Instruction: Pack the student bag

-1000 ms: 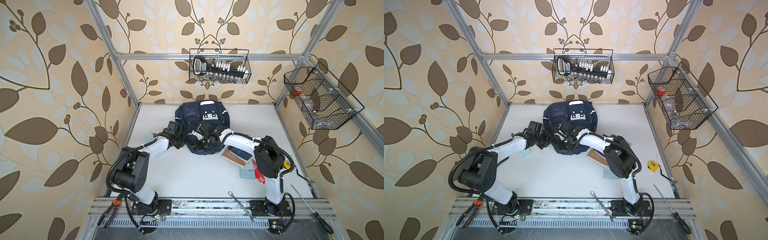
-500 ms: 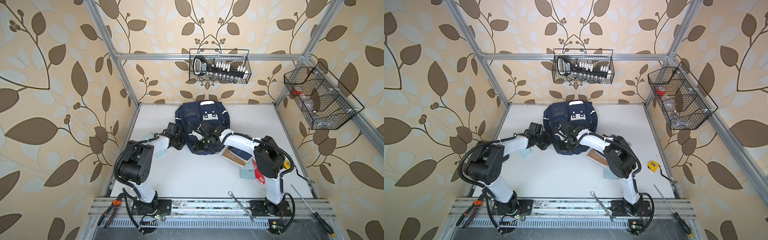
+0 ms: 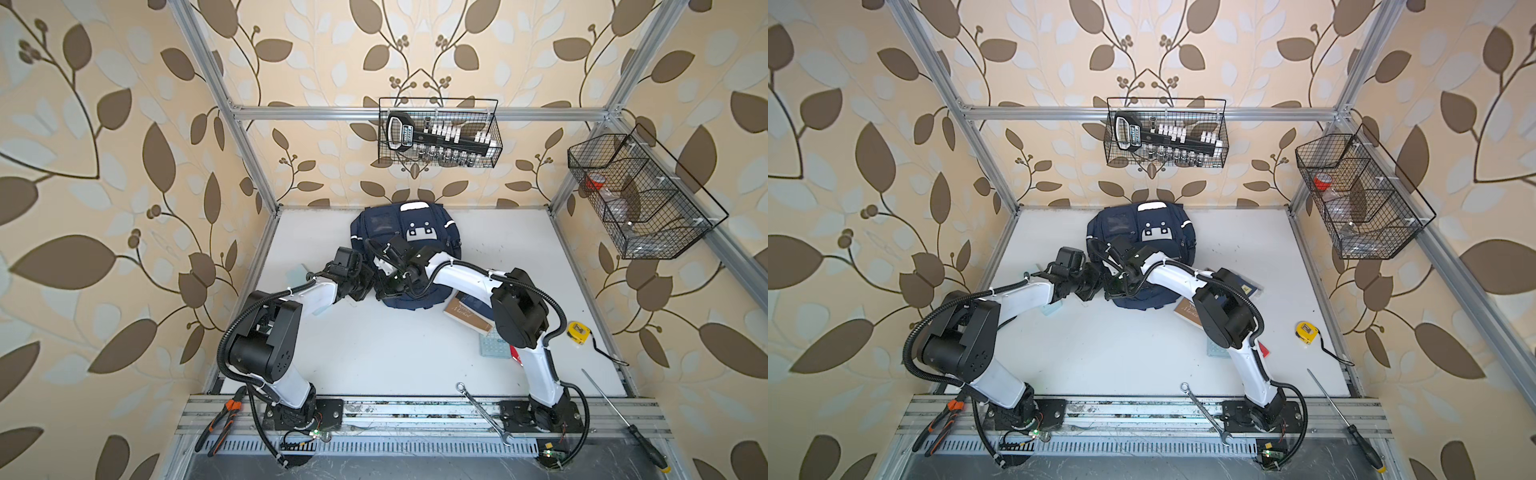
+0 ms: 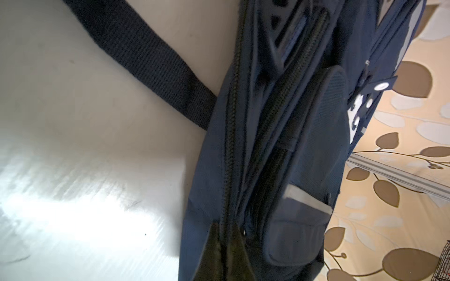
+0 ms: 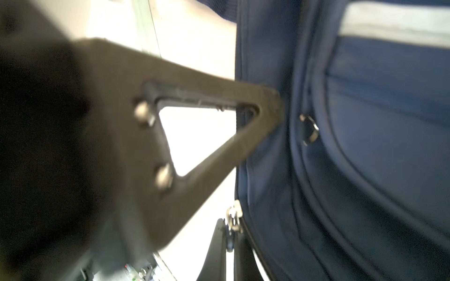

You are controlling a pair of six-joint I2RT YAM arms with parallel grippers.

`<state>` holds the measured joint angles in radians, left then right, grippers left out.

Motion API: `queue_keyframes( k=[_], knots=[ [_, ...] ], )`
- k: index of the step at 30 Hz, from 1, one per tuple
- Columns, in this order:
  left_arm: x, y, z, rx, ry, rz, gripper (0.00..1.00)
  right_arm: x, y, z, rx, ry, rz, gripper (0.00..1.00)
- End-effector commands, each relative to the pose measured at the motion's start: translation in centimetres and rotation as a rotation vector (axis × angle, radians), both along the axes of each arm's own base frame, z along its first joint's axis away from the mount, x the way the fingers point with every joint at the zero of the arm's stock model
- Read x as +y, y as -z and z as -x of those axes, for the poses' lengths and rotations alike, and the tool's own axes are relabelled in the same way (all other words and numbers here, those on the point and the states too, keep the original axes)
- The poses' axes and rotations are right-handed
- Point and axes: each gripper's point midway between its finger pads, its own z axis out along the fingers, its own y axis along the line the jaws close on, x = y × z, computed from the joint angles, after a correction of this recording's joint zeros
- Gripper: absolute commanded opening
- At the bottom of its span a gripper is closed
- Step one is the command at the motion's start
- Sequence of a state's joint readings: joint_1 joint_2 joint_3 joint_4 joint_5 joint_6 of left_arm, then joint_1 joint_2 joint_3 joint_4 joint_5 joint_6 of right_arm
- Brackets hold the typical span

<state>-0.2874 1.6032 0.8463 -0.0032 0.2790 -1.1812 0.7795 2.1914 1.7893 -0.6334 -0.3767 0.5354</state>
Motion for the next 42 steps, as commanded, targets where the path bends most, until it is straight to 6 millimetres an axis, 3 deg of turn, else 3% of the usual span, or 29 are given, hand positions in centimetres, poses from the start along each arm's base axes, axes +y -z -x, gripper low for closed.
queue_keyframes(
  k=[1,4,7,10,11,13,15,18,20,23,27,29,38,42],
  knots=[
    [-2.3,-3.1,0.9,-0.062,0.097,0.056,0.0,2.1,0.4,-0.5,0.0,-0.026,-0.042,0.0],
    [-1.8,-3.0,1.2,-0.051,0.095,0.026,0.0,1.8,0.5,-0.7,-0.007,-0.023,-0.016,0.01],
    [-0.6,-2.9,1.3,-0.03,0.072,-0.013,0.0,-0.3,-1.8,-0.1,-0.07,-0.002,0.021,0.32],
    [0.0,-3.9,1.2,-0.029,0.089,-0.063,0.0,-4.7,-5.2,0.6,-0.174,0.075,0.078,0.57],
    [0.0,-4.7,0.9,-0.047,0.103,-0.083,0.04,-6.8,-6.3,0.9,-0.197,0.119,0.095,0.6],
    [-0.3,-6.5,0.6,-0.087,0.133,-0.097,0.32,-11.6,-7.7,1.1,-0.23,0.238,0.131,0.65],
    [-0.8,-8.5,0.6,-0.135,0.171,-0.122,0.45,-16.9,-8.4,1.3,-0.238,0.374,0.151,0.69],
    [-2.4,-12.2,1.3,-0.234,0.247,-0.186,0.55,-25.7,-8.1,2.0,-0.219,0.61,0.204,0.74],
    [-4.5,-14.1,2.0,-0.279,0.309,-0.21,0.56,-31.4,-6.5,2.8,-0.166,0.776,0.225,0.76],
    [-8.2,-15.9,3.0,-0.343,0.421,-0.219,0.59,-36.1,-4.1,3.4,-0.069,0.92,0.12,0.77],
    [-12.7,-14.5,2.9,-0.345,0.549,-0.236,0.61,-38.7,-2.2,2.7,-0.032,0.99,-0.026,0.88],
    [-14.3,-14.0,2.9,-0.354,0.618,-0.266,0.61,-39.1,-1.3,2.4,-0.016,0.996,-0.062,0.86],
    [-14.2,-10.5,2.8,-0.295,0.727,-0.407,0.57,-39.4,2.2,1.5,0.035,1.042,-0.186,0.67],
    [-14.2,-10.0,3.2,-0.281,0.733,-0.397,0.55,-39.6,3.2,1.7,0.048,1.058,-0.21,0.67]
  ],
)
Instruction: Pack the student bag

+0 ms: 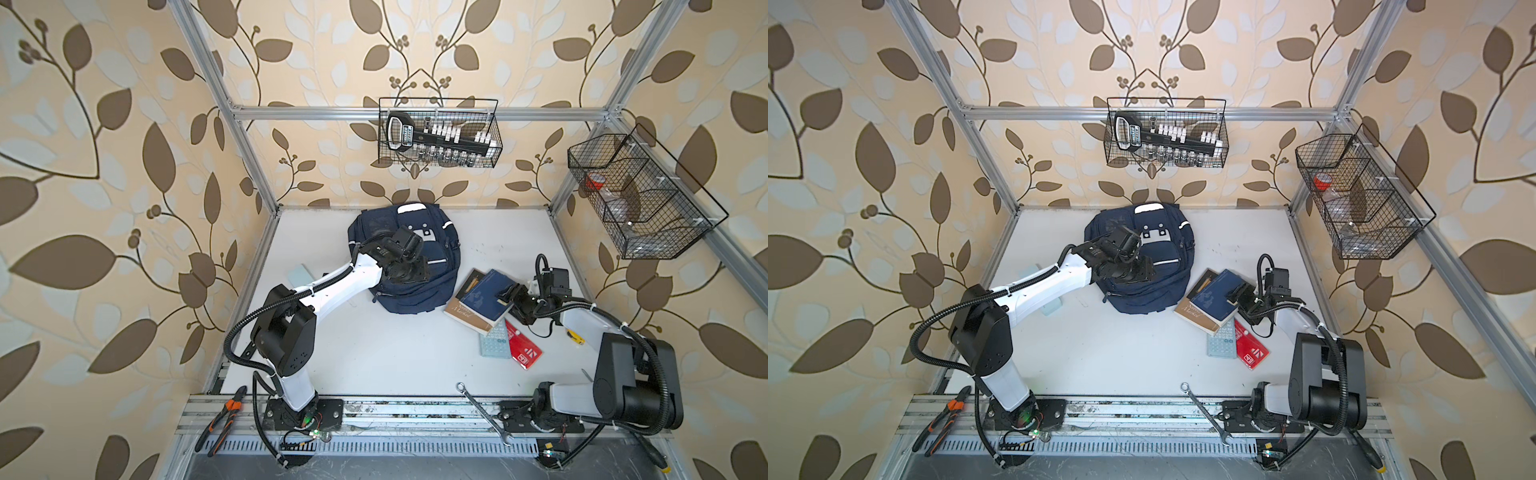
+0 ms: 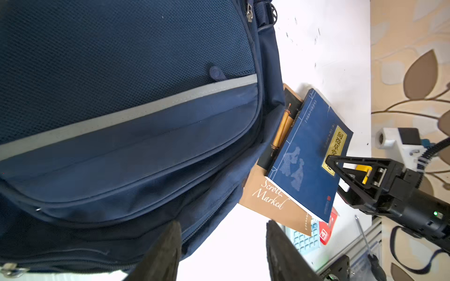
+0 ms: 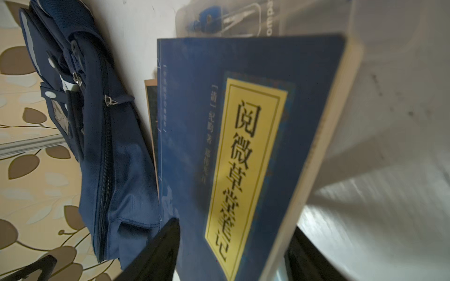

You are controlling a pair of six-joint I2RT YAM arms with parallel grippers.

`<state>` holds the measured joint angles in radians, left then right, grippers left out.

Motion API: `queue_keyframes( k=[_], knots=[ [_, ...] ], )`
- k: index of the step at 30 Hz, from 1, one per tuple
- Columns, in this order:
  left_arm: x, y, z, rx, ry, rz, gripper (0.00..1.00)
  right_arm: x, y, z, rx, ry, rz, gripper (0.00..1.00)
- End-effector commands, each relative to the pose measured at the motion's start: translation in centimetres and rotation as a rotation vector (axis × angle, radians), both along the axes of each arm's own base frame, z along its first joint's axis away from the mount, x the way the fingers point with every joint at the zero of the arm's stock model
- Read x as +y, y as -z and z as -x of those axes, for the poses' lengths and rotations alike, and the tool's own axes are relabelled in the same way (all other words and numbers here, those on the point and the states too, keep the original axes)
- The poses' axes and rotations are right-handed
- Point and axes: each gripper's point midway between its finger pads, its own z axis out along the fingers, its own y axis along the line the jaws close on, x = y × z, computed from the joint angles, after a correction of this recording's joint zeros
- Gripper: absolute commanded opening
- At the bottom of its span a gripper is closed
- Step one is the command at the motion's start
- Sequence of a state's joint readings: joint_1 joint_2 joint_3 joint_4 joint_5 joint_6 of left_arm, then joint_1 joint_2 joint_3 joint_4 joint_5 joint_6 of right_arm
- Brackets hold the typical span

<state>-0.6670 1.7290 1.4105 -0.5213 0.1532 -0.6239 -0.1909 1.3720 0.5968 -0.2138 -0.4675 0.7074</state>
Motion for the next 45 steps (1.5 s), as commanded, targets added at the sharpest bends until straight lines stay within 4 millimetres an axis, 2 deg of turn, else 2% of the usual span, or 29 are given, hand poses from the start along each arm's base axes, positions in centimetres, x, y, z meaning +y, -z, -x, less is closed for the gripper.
queue_keyframes(
  k=[1,3,7,12,14,19,24,29,36,39,42,45],
  knots=[
    [0.3,-1.3,0.1,-0.036,0.023,-0.006,0.55,0.3,0.0,-0.8,-0.052,-0.002,-0.049,0.66],
    [0.3,-1.2,0.2,-0.033,0.022,-0.004,0.55,0.3,0.3,-0.8,-0.057,-0.002,-0.054,0.63],
    [0.7,-1.2,0.1,-0.044,0.012,-0.022,0.55,0.0,0.1,-0.6,-0.065,0.009,-0.041,0.47],
    [1.1,-1.1,-0.7,-0.068,0.004,-0.066,0.62,-0.8,-0.9,-0.2,-0.066,0.03,0.011,0.34],
    [1.1,-0.9,-1.3,-0.083,0.017,-0.102,0.65,-1.2,-1.7,-0.3,-0.075,0.035,0.036,0.26],
    [1.1,1.3,-2.8,-0.074,0.07,-0.232,0.69,-1.3,-3.2,-0.5,-0.09,0.018,0.057,0.14],
    [-0.5,3.8,-2.3,-0.053,0.182,-0.269,0.68,-0.8,-4.3,-0.5,-0.112,-0.018,0.052,0.0],
    [-2.3,4.7,-2.0,-0.024,0.254,-0.217,0.67,0.5,-6.3,-0.6,-0.186,-0.091,0.003,0.0],
    [-5.2,3.3,-1.1,-0.042,0.362,-0.125,0.65,1.2,-8.4,-0.2,-0.229,-0.152,0.011,0.0],
    [-5.5,3.9,-0.9,-0.055,0.395,-0.163,0.64,1.5,-9.2,-0.3,-0.248,-0.157,-0.005,0.0],
    [-4.8,5.7,-1.5,-0.021,0.376,-0.25,0.57,1.8,-10.3,-0.4,-0.27,-0.167,-0.02,0.0],
    [-4.6,6.5,-1.9,-0.011,0.363,-0.276,0.42,2.0,-11.6,-0.4,-0.292,-0.176,-0.031,0.0]
  ],
)
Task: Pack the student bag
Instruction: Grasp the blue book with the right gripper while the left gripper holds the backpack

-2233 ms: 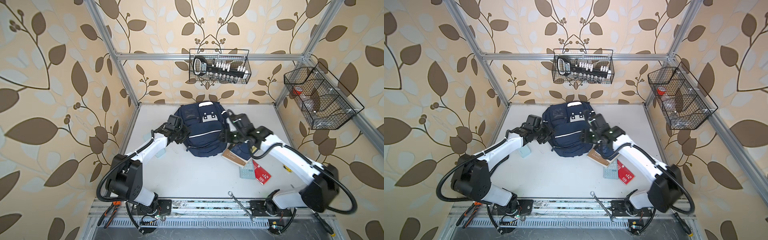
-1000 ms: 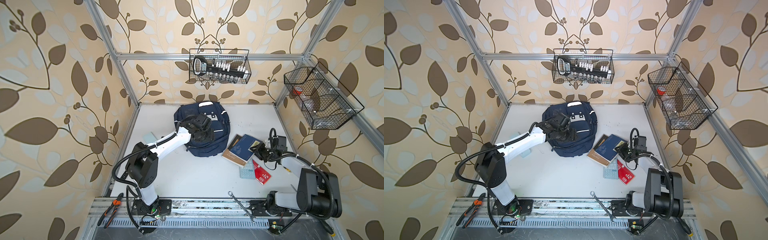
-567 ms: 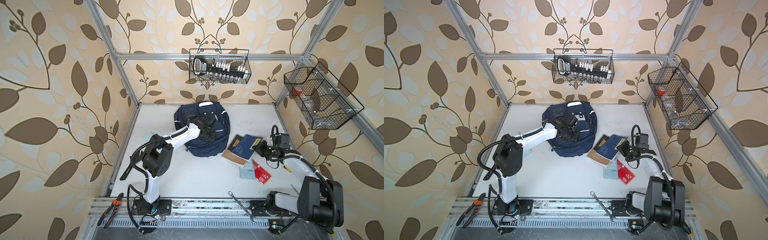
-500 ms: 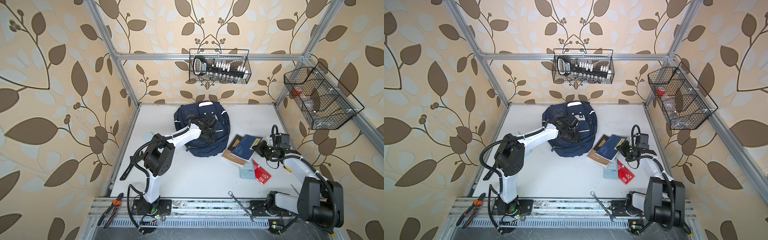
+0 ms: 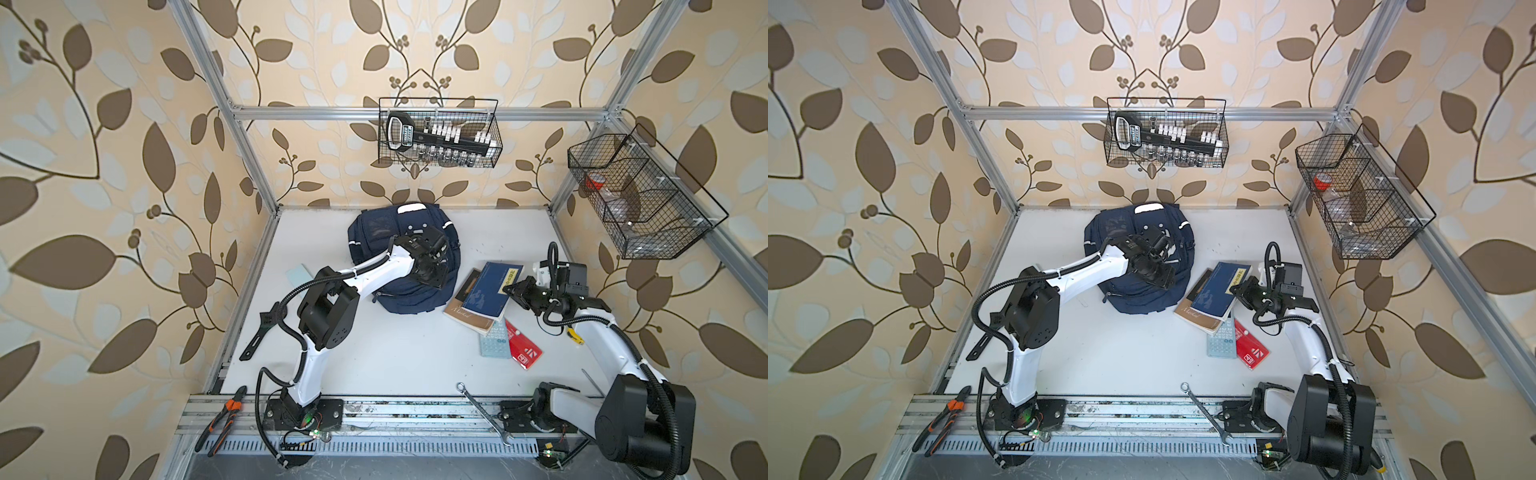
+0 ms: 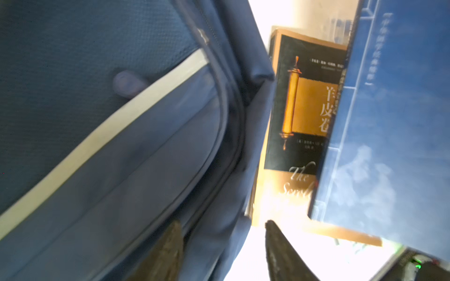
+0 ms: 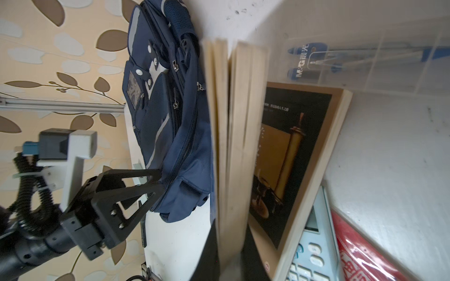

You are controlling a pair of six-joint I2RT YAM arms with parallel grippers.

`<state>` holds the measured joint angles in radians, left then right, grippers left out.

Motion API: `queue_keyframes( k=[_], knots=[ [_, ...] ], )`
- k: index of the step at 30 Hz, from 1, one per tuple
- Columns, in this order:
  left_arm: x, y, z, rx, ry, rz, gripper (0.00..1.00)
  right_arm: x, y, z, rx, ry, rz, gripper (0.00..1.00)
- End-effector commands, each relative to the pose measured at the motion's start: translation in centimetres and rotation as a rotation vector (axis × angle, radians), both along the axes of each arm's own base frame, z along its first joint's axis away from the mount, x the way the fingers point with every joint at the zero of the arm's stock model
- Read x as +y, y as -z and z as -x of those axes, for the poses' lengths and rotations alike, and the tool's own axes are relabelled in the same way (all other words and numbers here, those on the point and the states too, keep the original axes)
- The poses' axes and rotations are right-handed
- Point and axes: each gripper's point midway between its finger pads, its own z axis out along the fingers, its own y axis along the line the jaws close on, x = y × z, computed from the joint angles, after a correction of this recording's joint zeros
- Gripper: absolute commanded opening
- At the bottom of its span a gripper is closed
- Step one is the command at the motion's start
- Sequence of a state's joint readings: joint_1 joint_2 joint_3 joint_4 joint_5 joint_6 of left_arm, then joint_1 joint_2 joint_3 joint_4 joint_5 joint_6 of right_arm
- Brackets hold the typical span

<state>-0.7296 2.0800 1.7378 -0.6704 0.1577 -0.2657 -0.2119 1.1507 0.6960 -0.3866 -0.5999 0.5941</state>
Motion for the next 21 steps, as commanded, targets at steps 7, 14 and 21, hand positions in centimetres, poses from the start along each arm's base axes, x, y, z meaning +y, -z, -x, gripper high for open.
queue_keyframes(
  k=[7,14,21],
  knots=[
    [0.8,-0.9,-1.3,-0.051,-0.02,-0.056,0.0,2.3,-5.1,0.2,-0.106,-0.09,-0.025,0.0],
    [1.2,-9.5,-2.1,-0.208,-0.063,0.039,0.0,7.0,-6.6,1.1,-0.12,-0.176,-0.041,0.0],
    [2.1,-18.5,-1.3,-0.408,-0.066,0.196,0.0,11.8,-8.2,1.8,-0.126,-0.215,-0.187,0.0]
  ],
)
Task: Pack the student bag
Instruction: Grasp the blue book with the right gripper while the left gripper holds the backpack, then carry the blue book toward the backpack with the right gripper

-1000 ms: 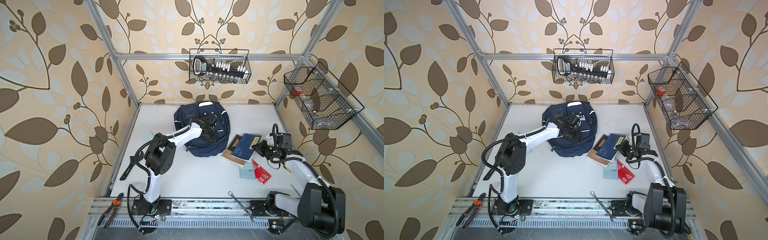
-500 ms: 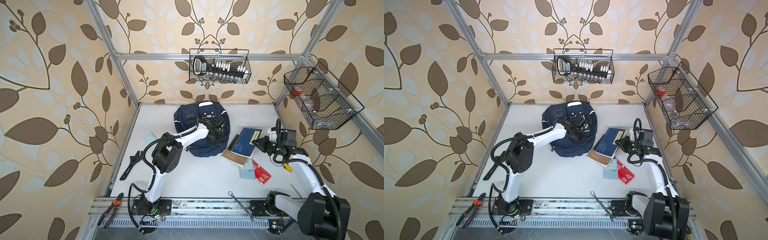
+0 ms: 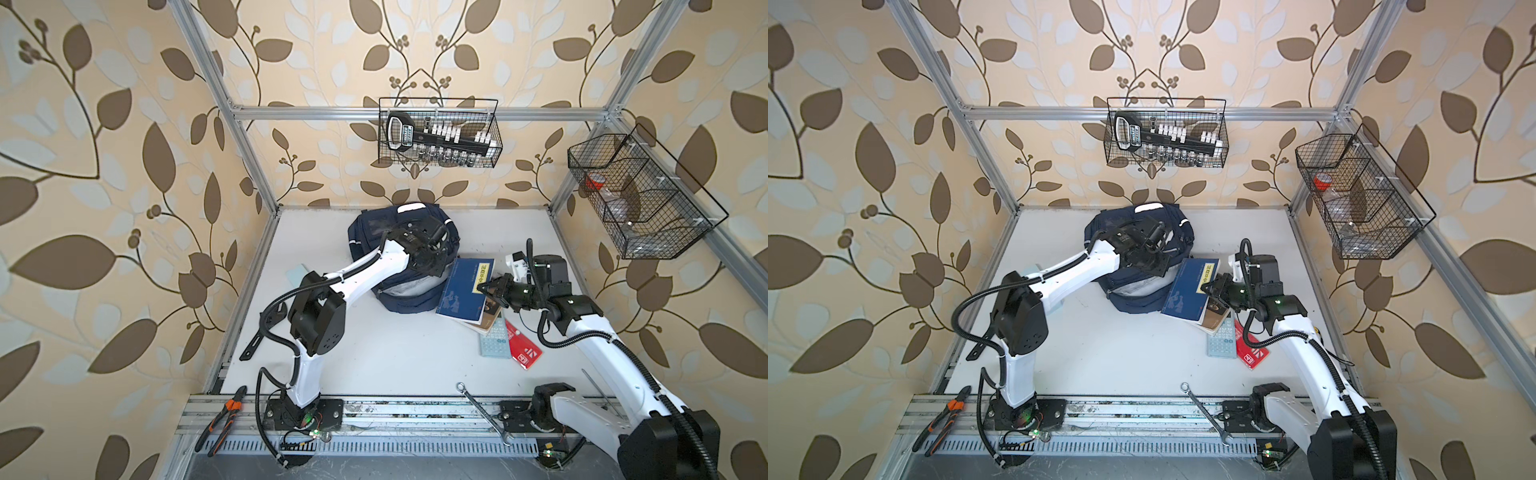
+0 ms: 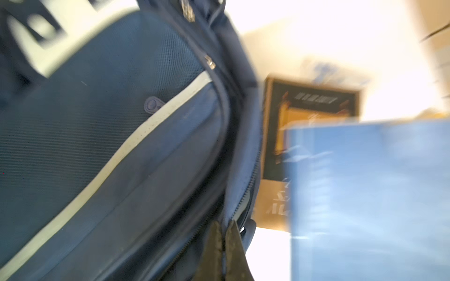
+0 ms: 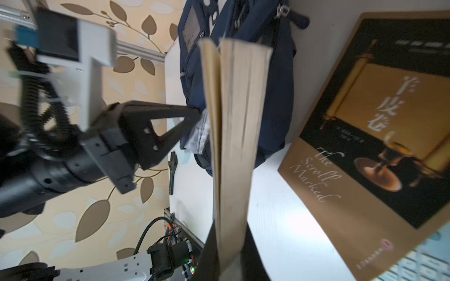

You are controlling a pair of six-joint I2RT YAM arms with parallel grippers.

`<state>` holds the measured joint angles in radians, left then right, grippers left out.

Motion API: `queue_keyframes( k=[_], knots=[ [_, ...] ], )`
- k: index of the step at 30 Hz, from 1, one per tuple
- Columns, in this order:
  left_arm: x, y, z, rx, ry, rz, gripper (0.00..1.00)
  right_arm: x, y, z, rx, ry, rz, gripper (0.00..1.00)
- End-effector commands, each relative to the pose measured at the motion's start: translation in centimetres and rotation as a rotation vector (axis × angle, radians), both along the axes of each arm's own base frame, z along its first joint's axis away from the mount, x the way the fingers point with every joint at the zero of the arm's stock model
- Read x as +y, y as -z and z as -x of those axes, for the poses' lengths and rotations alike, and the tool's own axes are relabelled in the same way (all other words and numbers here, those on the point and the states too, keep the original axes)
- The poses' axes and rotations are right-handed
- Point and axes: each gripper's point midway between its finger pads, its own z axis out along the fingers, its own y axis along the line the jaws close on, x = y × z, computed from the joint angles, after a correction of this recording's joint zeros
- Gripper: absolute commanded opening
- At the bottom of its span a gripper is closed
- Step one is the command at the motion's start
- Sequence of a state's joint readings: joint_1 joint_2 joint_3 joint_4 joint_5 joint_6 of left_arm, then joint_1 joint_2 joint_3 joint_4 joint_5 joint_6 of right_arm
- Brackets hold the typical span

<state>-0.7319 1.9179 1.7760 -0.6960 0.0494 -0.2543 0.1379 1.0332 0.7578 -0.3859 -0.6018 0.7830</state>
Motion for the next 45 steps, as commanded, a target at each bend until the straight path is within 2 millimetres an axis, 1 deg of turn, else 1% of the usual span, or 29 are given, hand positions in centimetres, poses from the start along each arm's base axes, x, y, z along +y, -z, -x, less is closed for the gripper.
queue_keyframes(
  k=[1,4,6,9,13,14,18,19,21,23,27,31,32,34,38,39,40,41,43,44,45],
  knots=[
    [0.9,-10.6,-0.2,-0.24,-0.013,0.162,0.0,2.0,-2.6,-0.5,-0.028,0.018,-0.111,0.0],
    [1.2,-12.4,0.1,-0.282,-0.006,0.186,0.0,3.8,-2.6,-0.1,-0.013,0.016,-0.159,0.0],
    [1.4,-13.4,0.4,-0.303,-0.006,0.205,0.0,4.5,-2.2,0.1,0.011,0.025,-0.175,0.0],
    [1.2,-15.0,1.0,-0.32,0.016,0.247,0.0,5.1,-2.3,-0.6,0.004,0.036,-0.224,0.0],
    [0.4,-16.0,2.6,-0.287,0.072,0.334,0.0,5.9,-2.7,-2.9,0.012,0.069,-0.296,0.0],
    [0.3,-16.0,3.1,-0.276,0.085,0.352,0.0,6.2,-3.2,-3.6,0.007,0.074,-0.323,0.0],
    [0.0,-15.8,4.2,-0.236,0.105,0.401,0.0,6.8,-3.6,-6.7,-0.004,0.133,-0.341,0.0],
    [-0.1,-15.7,4.5,-0.224,0.105,0.414,0.0,7.0,-4.1,-7.5,-0.023,0.14,-0.358,0.0],
    [-0.3,-15.6,4.9,-0.199,0.106,0.438,0.0,7.3,-4.1,-8.7,-0.029,0.176,-0.347,0.0],
    [-0.7,-15.9,5.2,-0.174,0.104,0.475,0.0,7.7,-4.0,-9.7,-0.047,0.206,-0.344,0.0],
    [-1.6,-17.5,5.9,-0.142,0.109,0.559,0.0,9.1,-2.3,-11.3,-0.049,0.226,-0.332,0.0],
    [-1.8,-18.6,6.1,-0.128,0.104,0.593,0.0,10.8,-0.3,-12.8,-0.058,0.228,-0.304,0.0],
    [-1.8,-18.6,6.3,-0.119,0.103,0.597,0.0,11.1,0.4,-13.2,-0.048,0.232,-0.299,0.0],
    [-1.9,-18.6,6.5,-0.106,0.105,0.617,0.0,11.9,1.1,-13.8,-0.055,0.228,-0.303,0.0],
    [-2.0,-17.1,6.7,-0.065,0.096,0.619,0.0,14.0,2.6,-14.4,-0.041,0.204,-0.253,0.0],
    [-2.0,-16.7,6.6,-0.06,0.09,0.613,0.0,14.4,2.9,-14.4,-0.035,0.195,-0.241,0.02],
    [-1.8,-16.2,6.6,-0.059,0.082,0.609,0.0,14.7,3.3,-14.3,-0.028,0.186,-0.229,0.08],
    [-1.7,-15.6,6.5,-0.058,0.072,0.602,0.0,14.9,3.6,-14.0,-0.025,0.18,-0.217,0.19],
    [-1.1,-14.3,6.1,-0.065,0.038,0.58,0.0,14.8,4.0,-13.1,-0.018,0.162,-0.179,0.38],
    [-0.6,-13.6,5.7,-0.062,0.011,0.569,0.0,14.4,4.2,-12.4,-0.017,0.159,-0.149,0.45],
    [-0.1,-13.1,5.4,-0.064,-0.01,0.56,0.0,13.8,4.6,-11.8,-0.012,0.162,-0.116,0.49]
  ],
)
